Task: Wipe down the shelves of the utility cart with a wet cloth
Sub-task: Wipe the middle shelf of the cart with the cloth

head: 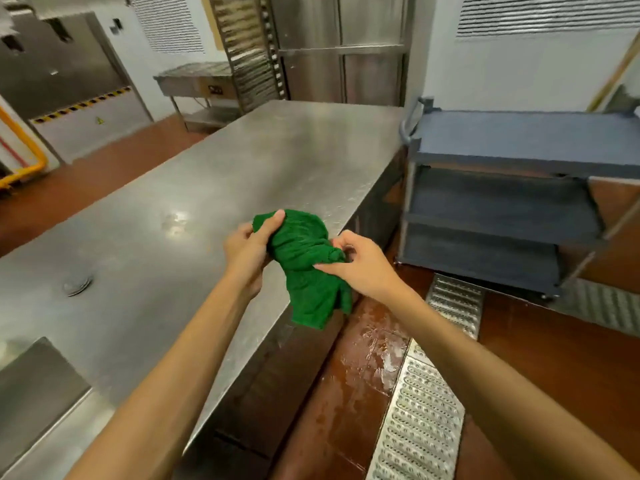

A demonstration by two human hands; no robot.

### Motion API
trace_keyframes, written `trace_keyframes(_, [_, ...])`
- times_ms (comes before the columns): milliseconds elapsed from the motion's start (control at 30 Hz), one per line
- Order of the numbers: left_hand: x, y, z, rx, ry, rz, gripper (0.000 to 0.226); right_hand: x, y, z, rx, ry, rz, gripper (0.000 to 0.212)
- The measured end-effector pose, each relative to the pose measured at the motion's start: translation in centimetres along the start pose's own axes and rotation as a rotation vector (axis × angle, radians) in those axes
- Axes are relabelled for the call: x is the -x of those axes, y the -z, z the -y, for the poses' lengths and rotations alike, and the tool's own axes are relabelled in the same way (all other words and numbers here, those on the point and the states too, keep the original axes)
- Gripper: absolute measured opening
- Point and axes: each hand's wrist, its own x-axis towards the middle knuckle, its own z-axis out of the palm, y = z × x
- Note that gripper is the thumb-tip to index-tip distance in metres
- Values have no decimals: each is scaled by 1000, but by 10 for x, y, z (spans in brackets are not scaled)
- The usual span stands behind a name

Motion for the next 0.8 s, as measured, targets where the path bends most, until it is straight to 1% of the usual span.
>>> trace_keyframes(167, [0,-77,15,-165,-70,122,47,26,76,-9,-19,-12,-298,41])
trace_keyframes(233, [-3,-105,20,-216,-104,172,49,32,105,-11,-42,-26,-405,38])
trace_keyframes(300, [-6,-130,25,-253,-103,260,54,38,132,-11,-61,-39,-490,36])
trace_keyframes(433, [-16,-181,41,-245,-62,363,81,47,177,-18,-58,-83,-589,39])
trace_keyframes(467, [-19,-194,46,-252,-57,376,82,48,186,-22,-33,-95,-607,40])
trace_keyframes(533, [-23,-220,52,-252,-34,425,73,47,203,-30,12,-120,-633,39])
trace_keyframes(600, [-31,-244,56,-240,21,497,65,44,221,-38,43,-154,-646,32])
trace_keyframes(667, [-43,-267,58,-221,63,599,43,37,243,-47,105,-205,-633,26])
trace_keyframes(700, [-51,-276,58,-226,61,657,36,32,255,-52,150,-237,-609,25])
trace_keyframes(800, [-83,-308,54,-242,45,795,42,18,290,-65,254,-368,-427,23])
